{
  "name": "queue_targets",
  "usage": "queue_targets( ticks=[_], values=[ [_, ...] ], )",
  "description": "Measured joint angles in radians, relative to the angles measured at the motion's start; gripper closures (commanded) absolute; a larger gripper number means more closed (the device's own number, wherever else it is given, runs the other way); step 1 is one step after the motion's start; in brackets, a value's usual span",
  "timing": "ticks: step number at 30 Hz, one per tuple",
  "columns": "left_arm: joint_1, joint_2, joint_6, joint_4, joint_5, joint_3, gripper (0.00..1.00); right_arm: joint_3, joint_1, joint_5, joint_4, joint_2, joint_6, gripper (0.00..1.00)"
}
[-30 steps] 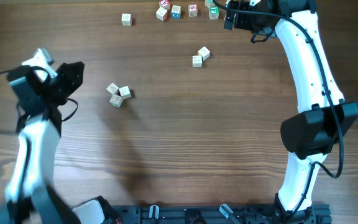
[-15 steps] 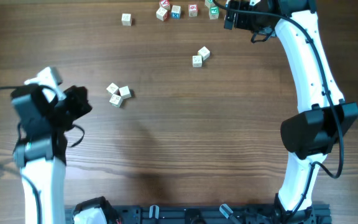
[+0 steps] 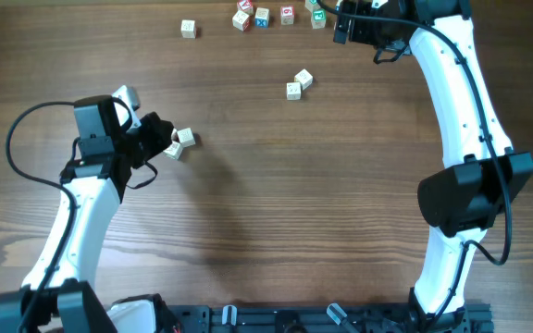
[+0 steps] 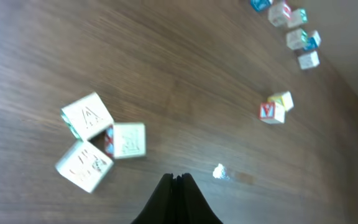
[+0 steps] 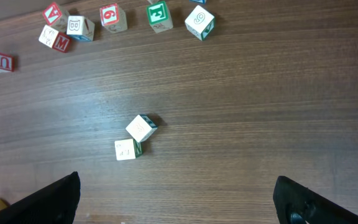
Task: Form a circle
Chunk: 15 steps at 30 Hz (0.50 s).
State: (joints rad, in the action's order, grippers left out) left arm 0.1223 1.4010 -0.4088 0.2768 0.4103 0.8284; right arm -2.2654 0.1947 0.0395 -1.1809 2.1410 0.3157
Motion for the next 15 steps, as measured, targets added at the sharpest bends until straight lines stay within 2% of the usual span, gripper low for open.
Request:
queue_targets(
  ticks=[7, 15],
  values=[
    [0.000, 0.137, 0.011, -0.024, -0.032, 0.000, 0.96, 0.000, 0.000, 0.000, 0.000, 0.000, 0.000, 0.00],
    [0.000, 0.146, 0.015, 0.015, -0.092, 0.000, 0.96, 0.000, 0.000, 0.000, 0.000, 0.000, 0.000, 0.00]
  ],
)
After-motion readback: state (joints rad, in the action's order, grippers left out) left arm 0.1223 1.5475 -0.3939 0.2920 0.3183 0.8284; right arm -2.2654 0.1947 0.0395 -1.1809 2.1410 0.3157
